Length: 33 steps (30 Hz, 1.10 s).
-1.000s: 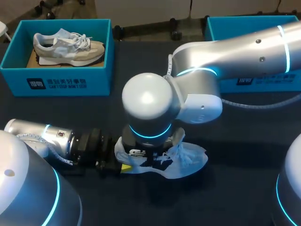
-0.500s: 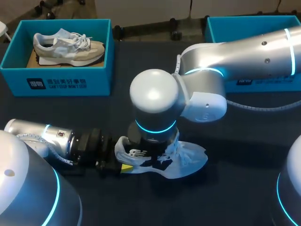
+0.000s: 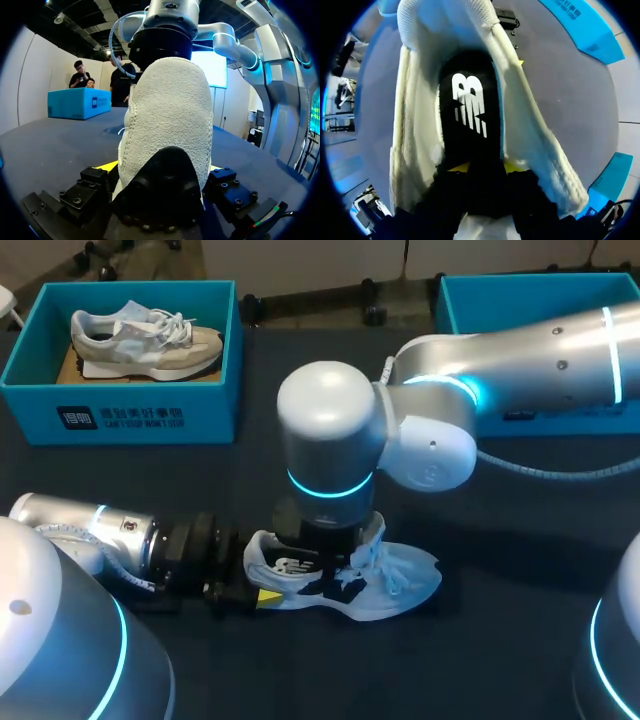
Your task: Take the shoe out of the shoebox, open the shoe tongue, remove and reinsert the insole, then place the shoe into the shoebox
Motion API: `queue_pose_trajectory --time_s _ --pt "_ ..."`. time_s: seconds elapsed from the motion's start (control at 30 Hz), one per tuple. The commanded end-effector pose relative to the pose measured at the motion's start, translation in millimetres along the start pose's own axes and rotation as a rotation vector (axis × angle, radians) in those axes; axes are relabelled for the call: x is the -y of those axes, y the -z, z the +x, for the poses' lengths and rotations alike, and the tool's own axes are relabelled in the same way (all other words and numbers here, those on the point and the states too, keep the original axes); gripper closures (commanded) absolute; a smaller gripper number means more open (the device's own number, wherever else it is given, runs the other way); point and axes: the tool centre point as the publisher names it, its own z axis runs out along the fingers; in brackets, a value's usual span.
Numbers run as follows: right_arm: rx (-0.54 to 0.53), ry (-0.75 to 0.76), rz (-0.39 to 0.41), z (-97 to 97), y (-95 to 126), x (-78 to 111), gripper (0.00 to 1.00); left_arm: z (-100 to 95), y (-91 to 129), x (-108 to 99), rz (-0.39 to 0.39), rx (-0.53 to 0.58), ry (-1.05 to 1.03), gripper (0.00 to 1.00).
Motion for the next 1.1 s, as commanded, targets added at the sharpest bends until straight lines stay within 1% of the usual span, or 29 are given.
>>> queue_pose_trajectory --time_s 0.03,0.07,0.13,0.17,0.2,0.27,0.3,0.33,0.4,0.43,0.57,0.63,0.7,0.83,0.97,1.0,1.03,1.1 --pt "-0.055 0.026 -0.013 18.3 -23 6.8 0.67 -0.3 0 0 0.001 0.005 0.001 1.0" --pt "-0.074 0.031 0.016 23.1 -25 8.3 0.69 -0.3 0 0 0.001 0.005 0.001 1.0" --pt "-0.101 0.034 0.015 27.0 -28 10.7 0.71 -0.3 0 0 0.001 0.005 0.001 1.0" --pt "-0.117 0.038 0.019 30.2 -30 12.2 0.74 -0.3 0 0 0.001 0.005 0.001 1.0" --pt "-0.137 0.046 0.006 32.9 -31 13.1 0.8 -0.3 0 0 0.001 0.005 0.001 1.0" --pt "-0.159 0.055 0.024 36.9 -33 14.0 0.85 -0.3 0 0 0.001 0.005 0.001 1.0" --pt "-0.173 0.058 0.037 39.1 -36 13.7 0.96 -0.3 0 0 0.001 0.005 0.001 1.0" --pt "-0.188 0.061 0.033 40.4 -37 13.9 1.0 -0.3 0 0 0.001 0.005 0.001 1.0" --pt "-0.198 0.058 0.027 41.6 -37 15.2 1.0 -0.3 0 0 0.001 0.005 0.001 1.0" --pt "-0.205 0.057 0.007 42.0 -35 16.6 1.0 -0.3 0 0 0.001 0.005 0.001 1.0" --pt "-0.196 0.047 -0.028 42.5 -20 19.7 1.0 -0.3 0 0 0.001 0.005 0.001 1.0" --pt "-0.188 0.044 -0.075 41.8 -10 21.9 1.0 -0.3 0 0 0.001 0.005 0.001 1.0" --pt "-0.174 0.04 -0.098 41.4 -1 23.1 1.0 -0.3 0 0 0.001 0.005 0.001 1.0" --pt "-0.147 0.034 -0.188 39.9 24 26.5 1.0 -0.3 0 0 0.001 0.005 0.001 1.0" --pt "-0.13 0.043 -0.248 39.3 44 25.9 1.0 -0.3 0 0 0.001 0.005 0.001 1.0" --pt "-0.13 0.043 -0.248 39.3 44 25.9 1.0 -0.3 0 0 0.001 0.005 0.001 1.0" --pt "-0.134 0.052 -0.291 38.5 52 24.0 1.0 -0.3 0 0 0.001 0.005 0.001 1.0" --pt "-0.135 0.06 -0.337 38.1 57 21.4 1.0 -0.3 0 0 0.001 0.005 0.001 1.0"
